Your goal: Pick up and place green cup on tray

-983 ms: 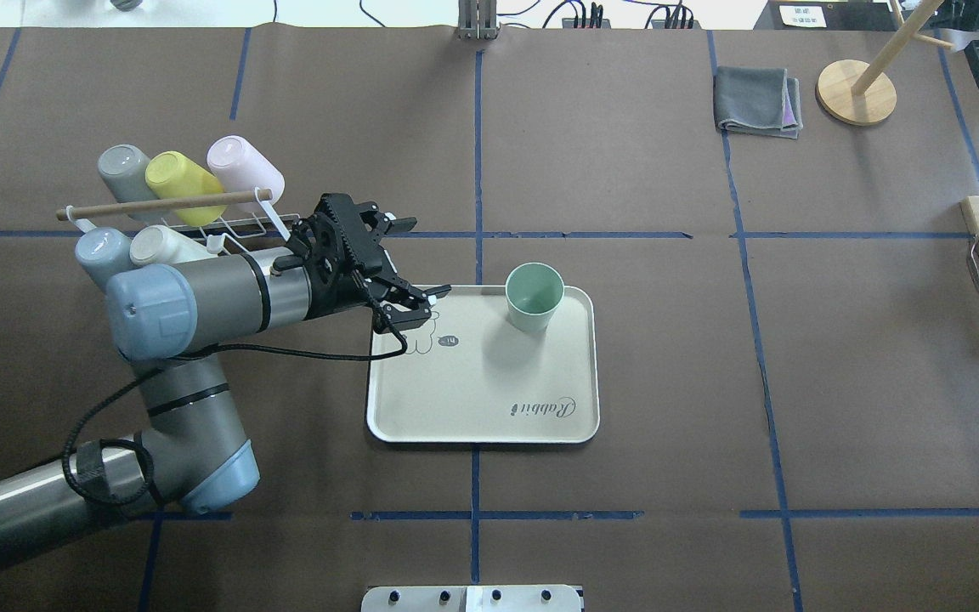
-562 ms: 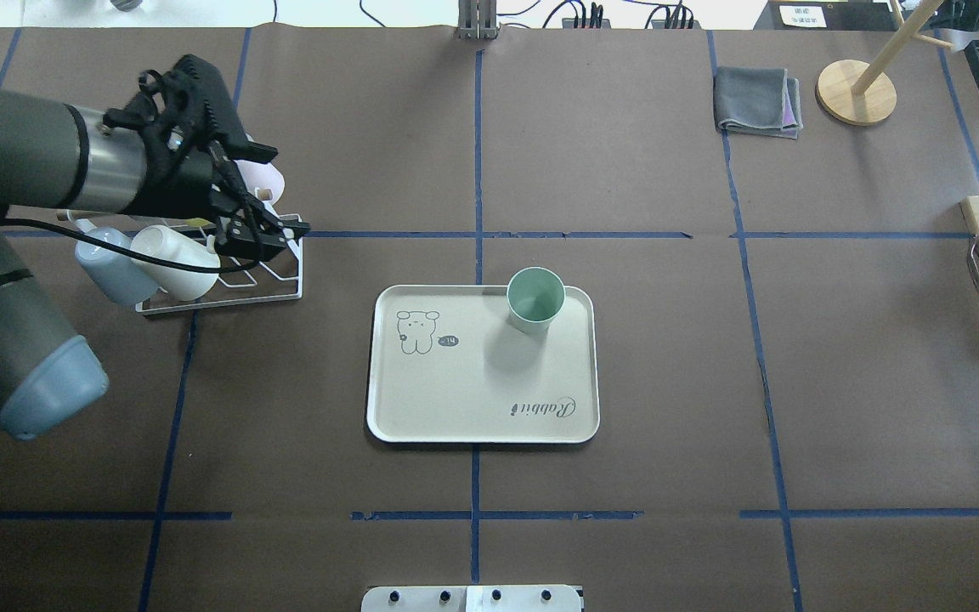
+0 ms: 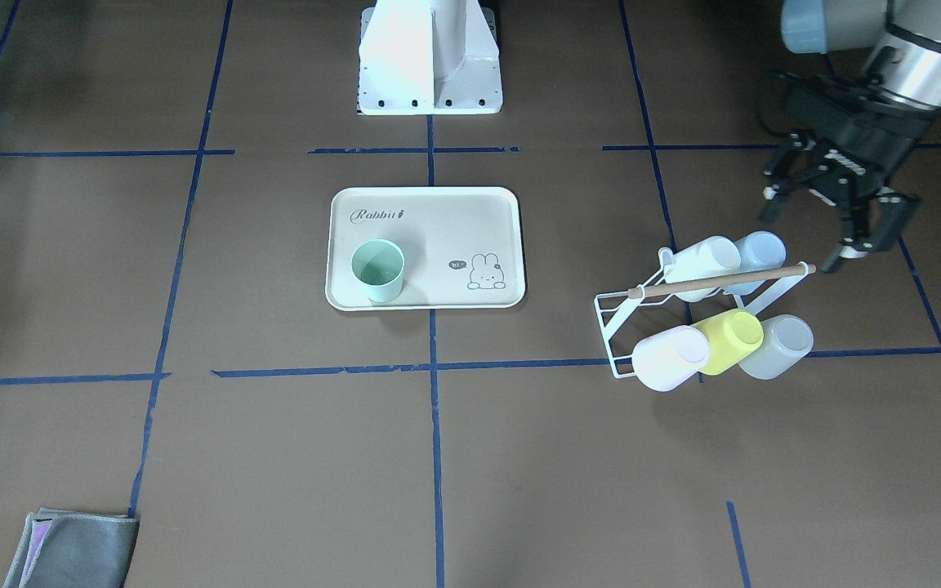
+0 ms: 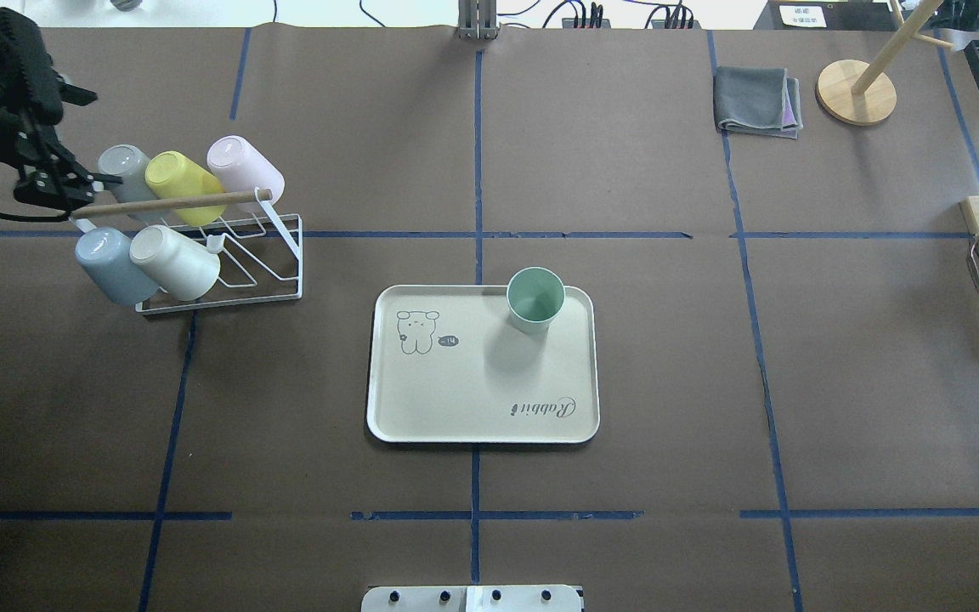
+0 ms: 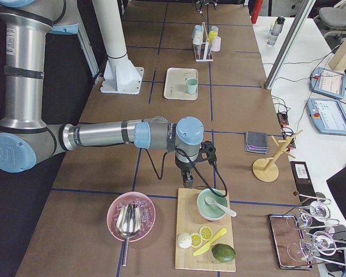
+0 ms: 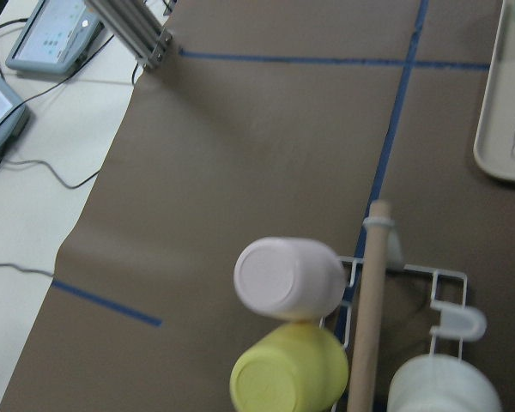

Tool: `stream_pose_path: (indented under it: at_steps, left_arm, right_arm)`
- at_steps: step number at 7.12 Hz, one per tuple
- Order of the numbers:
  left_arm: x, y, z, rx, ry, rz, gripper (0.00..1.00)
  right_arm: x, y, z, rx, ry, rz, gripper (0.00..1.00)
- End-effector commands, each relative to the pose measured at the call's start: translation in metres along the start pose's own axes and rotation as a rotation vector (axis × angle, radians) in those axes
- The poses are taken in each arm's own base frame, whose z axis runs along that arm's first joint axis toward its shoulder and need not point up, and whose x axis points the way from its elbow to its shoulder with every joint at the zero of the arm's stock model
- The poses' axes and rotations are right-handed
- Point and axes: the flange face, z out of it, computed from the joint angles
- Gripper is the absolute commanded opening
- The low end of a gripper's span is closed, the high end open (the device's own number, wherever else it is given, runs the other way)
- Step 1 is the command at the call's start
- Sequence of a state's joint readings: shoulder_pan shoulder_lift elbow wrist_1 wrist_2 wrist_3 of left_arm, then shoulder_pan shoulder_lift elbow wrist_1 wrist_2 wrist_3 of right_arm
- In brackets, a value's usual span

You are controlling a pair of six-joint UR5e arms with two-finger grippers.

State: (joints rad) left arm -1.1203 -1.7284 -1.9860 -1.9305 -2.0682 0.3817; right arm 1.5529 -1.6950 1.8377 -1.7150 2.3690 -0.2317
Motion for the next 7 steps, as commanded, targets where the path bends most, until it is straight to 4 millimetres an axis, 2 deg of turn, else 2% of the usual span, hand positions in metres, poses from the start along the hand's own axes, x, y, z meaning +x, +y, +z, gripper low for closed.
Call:
stream_pose_path:
  at_steps: [1,2,3,4,5,6,7]
  left_arm:
    - [-0.049,0.082,-0.030,-0.207,0.008,-0.075,0.99]
    - [-0.069,0.135,-0.038,-0.324,0.028,-0.229,0.99]
    - [-0.092,0.197,-0.043,-0.407,0.081,-0.412,1.00]
    - [-0.116,0.278,-0.052,-0.356,0.165,-0.698,1.00]
    - [-0.110,0.348,-0.041,-0.279,0.286,-0.889,1.00]
    - [-0.091,0.386,-0.035,-0.322,0.300,-0.953,1.00]
    - [-0.094,0.398,-0.047,-0.394,0.218,-1.015,1.00]
  right_arm:
    - [0.000,0.000,0.000,0.001,0.001,-0.001,1.00]
    - [0.000,0.000,0.000,0.001,0.001,-0.003,1.00]
    - [0.000,0.000,0.000,0.001,0.001,-0.001,1.00]
    - [0.000,0.000,0.000,0.001,0.001,-0.001,1.00]
    - [0.000,0.000,0.000,0.001,0.001,-0.001,1.00]
    - [0.000,-0.001,0.000,0.001,0.002,-0.003,1.00]
    - [0.000,-0.001,0.000,0.001,0.002,-0.004,1.00]
